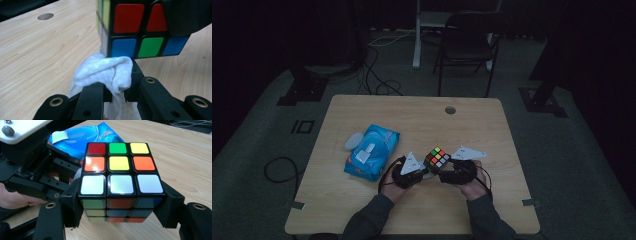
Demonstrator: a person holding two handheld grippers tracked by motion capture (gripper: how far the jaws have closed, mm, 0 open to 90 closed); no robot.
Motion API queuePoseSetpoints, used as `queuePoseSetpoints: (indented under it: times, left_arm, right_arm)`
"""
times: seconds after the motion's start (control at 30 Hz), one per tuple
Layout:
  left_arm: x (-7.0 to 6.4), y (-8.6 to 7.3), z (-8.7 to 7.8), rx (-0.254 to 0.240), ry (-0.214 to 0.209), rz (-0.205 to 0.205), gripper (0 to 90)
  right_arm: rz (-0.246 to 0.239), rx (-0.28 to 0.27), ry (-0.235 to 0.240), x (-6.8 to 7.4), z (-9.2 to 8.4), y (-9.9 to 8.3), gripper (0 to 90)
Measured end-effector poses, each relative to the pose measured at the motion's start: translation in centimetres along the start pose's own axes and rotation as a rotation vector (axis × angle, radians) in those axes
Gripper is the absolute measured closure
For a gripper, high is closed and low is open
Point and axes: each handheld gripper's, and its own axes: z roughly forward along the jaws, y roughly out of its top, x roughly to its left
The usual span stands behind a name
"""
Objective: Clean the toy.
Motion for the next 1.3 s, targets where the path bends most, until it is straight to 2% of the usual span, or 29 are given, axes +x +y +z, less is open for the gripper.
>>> queuePoseSetpoints:
  times: [0.33, 0.63, 0.93, 1.03, 1.3]
  left_arm:
    - [-1.0, -0.1, 0.4, 0.003, -0.024, 0.017, 81.0]
    - [-1.6, 0.0, 0.0, -0.002, -0.03, 0.037, 80.9]
    - [-0.8, 0.0, -0.6, -0.01, -0.005, 0.02, 80.9]
    - [-0.4, 0.0, -0.7, -0.016, 0.012, 0.002, 80.8]
    - [-0.1, 0.0, -0.2, -0.025, 0.018, -0.012, 80.9]
  right_arm:
    - [0.024, 0.005, 0.01, -0.1, 0.5, 0.1, 34.4]
    - [0.041, -0.003, -0.003, -0.6, 0.4, 0.1, 34.4]
    - [0.045, -0.005, -0.009, -0.8, 0.0, -0.1, 34.4]
    - [0.048, -0.012, -0.002, -0.7, 0.0, -0.1, 34.4]
    - [0.044, -0.015, 0.012, -0.2, 0.3, 0.2, 34.4]
